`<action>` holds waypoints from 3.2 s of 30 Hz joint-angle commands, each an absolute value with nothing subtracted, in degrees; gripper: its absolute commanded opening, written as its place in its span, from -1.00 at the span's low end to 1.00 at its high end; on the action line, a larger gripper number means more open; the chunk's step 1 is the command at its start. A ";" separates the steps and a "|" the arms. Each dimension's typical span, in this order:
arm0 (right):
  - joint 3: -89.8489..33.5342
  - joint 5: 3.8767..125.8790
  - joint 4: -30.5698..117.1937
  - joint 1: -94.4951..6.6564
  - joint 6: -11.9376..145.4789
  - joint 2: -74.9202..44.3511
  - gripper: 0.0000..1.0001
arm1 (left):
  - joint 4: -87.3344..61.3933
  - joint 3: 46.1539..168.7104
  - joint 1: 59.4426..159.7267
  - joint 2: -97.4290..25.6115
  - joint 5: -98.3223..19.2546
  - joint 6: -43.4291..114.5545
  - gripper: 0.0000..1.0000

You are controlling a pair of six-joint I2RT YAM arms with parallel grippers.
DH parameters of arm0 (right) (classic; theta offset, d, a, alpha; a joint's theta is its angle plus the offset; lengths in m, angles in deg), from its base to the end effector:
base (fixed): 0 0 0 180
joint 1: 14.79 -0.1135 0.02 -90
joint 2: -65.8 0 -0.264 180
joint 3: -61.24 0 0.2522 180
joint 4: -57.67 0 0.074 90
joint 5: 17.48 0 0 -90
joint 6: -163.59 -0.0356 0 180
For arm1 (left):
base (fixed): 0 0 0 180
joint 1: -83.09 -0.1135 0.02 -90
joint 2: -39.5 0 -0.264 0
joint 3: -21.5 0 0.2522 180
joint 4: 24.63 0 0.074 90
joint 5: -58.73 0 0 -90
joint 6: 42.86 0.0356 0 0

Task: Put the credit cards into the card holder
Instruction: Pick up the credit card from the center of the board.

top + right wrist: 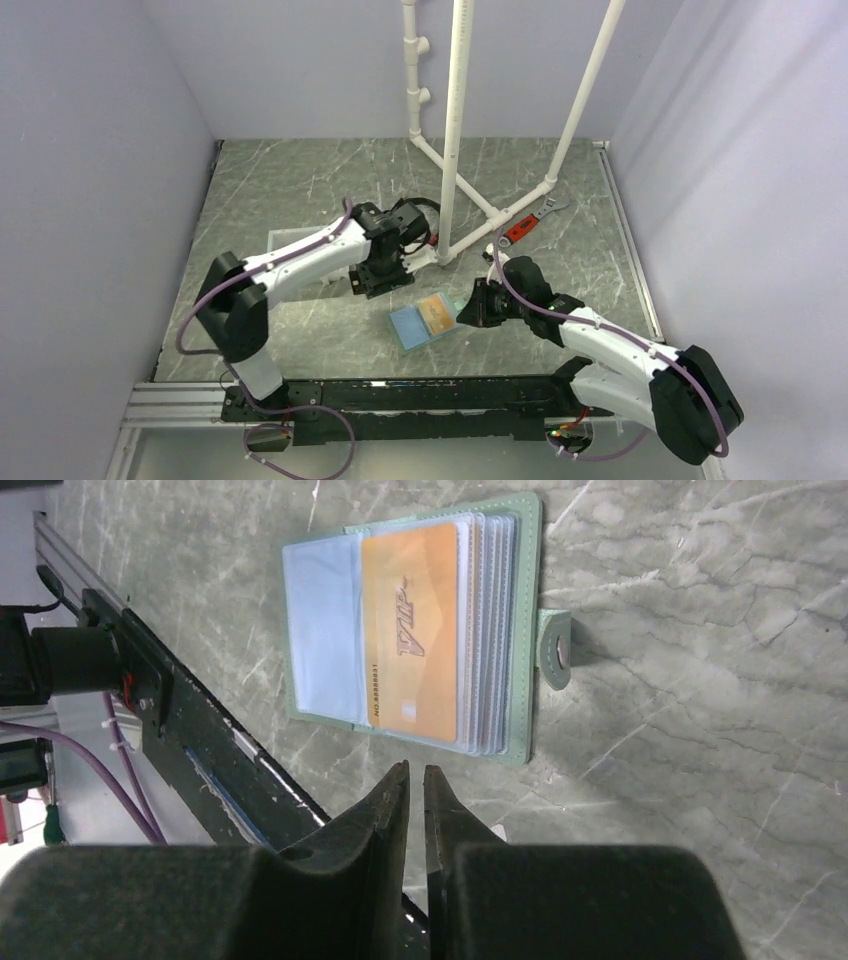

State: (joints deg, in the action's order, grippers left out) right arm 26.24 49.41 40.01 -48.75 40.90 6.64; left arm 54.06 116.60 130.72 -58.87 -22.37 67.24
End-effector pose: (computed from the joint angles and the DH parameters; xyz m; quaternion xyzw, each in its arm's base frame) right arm 0.1534 0.1201 0.1658 -0.0917 0.8934 0.3725 0.2337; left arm 0.2234 -0.2368 0.2522 0.5497 0.8288 0.0585 0.0863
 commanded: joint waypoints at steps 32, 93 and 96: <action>23.05 49.34 51.48 -50.54 13.32 21.72 0.08 | 17.37 97.52 154.39 -38.45 -8.26 31.48 -0.44; 27.19 44.69 75.06 -56.27 12.85 19.05 0.00 | -40.69 61.51 132.25 -8.17 -43.14 1.48 -1.00; 28.13 45.71 76.44 -56.36 12.24 19.40 -0.14 | -44.14 59.71 132.23 -7.59 -41.69 -0.10 -1.00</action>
State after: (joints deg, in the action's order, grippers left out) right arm 27.51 42.26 69.10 -55.87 15.13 18.16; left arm -32.63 61.11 132.38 -8.95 -45.86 3.66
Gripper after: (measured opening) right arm 0.458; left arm 0.012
